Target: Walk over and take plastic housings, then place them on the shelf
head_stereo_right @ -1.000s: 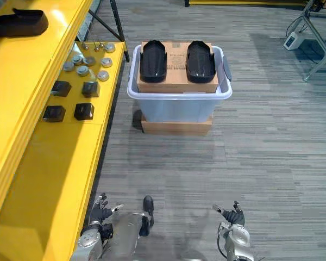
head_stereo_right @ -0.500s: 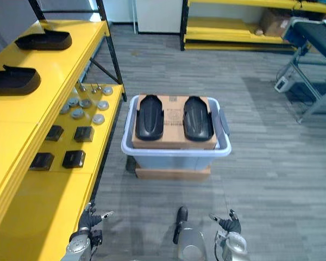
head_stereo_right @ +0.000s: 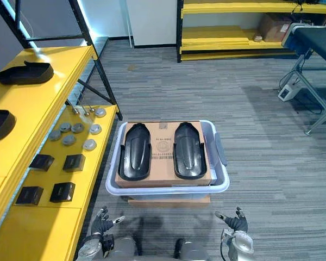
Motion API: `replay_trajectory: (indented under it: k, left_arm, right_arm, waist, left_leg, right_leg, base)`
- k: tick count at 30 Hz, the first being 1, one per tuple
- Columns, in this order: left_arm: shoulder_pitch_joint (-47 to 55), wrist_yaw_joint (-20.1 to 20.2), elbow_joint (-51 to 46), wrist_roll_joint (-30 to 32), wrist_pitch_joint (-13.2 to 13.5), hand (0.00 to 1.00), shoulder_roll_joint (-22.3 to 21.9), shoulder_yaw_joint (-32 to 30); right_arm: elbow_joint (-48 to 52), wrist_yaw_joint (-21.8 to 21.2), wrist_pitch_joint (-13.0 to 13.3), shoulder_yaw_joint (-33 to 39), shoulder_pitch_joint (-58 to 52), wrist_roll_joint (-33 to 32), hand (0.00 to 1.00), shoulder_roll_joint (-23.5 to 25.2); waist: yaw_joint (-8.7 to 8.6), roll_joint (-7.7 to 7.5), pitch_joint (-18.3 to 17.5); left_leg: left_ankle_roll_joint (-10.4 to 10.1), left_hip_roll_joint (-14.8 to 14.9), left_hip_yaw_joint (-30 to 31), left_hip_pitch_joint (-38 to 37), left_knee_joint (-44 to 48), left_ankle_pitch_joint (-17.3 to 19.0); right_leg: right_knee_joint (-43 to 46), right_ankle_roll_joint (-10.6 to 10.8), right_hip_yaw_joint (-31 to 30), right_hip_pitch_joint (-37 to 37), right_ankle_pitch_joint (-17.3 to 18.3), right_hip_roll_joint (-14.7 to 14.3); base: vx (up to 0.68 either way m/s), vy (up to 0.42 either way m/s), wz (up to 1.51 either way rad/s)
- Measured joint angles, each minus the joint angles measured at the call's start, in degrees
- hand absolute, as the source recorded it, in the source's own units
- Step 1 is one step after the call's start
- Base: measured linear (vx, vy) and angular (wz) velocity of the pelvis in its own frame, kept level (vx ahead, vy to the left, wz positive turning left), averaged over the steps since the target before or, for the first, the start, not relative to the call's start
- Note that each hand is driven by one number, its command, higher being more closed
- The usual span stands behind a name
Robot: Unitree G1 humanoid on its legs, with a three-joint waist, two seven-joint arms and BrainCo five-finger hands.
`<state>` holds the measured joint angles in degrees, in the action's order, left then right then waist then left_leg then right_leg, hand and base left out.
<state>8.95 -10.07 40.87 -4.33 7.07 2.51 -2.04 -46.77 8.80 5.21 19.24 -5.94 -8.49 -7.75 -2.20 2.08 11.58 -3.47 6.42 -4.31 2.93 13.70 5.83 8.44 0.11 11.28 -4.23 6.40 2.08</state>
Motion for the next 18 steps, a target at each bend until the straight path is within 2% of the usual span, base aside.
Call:
replay_trajectory:
  k: [3,6,12,18]
  left_arm:
    - [0.30,0.00,0.02,0.08,-0.11,0.00,1.88,-0.01]
    - [1.04,0.00,-0.42,0.30,-0.12,0.00,3.42,-0.10]
    - [1.45,0.05,-2.09,0.51,-0.07,0.00,3.83,-0.11]
    - [2.93,0.07,-2.22,0.54,0.53,0.00,3.82,0.67]
  right_arm:
    - [1.35,0.96,0.06,2.67,-0.23,-0.54,0.00,-0.04]
    - [6.04,1.23,0.07,5.91,-0.51,-1.35,0.00,-0.55]
    - [19.32,2.47,0.80,10.24,-1.84,-4.03,0.00,-3.88]
    - [29.85,3.75,2.22,8.67,0.57,-3.25,0.00,-6.87]
  waist:
    - [0.29,-1.14,-0.66]
    - [-0.07,-1.10,-0.80]
    - [-0.26,-1.07,-2.02]
    - [-0.38,-1.00,-2.83]
  left_leg:
    - [1.17,-1.70,-2.82,-1.19,-3.26,-0.76]
    - [1.80,-2.90,-4.30,-2.50,-5.62,-1.13]
    - [2.34,-3.68,-5.47,-3.66,-8.42,-1.51]
    - [2.74,-4.48,-5.27,-4.62,-11.92,-3.04]
  right_leg:
    - [-1.05,1.50,-2.61,1.29,-0.67,1.64]
    - [-2.29,2.47,-4.13,1.34,-1.23,2.60]
    - [-3.83,3.11,-5.25,1.55,-1.67,2.95]
    - [-5.05,3.26,-5.11,1.68,-1.92,2.89]
  base:
    - [0.08,0.124,-0.35]
    - [0.05,0.077,-0.25]
    - [0.04,0.032,-0.12]
    - [0.03,0.003,0.01]
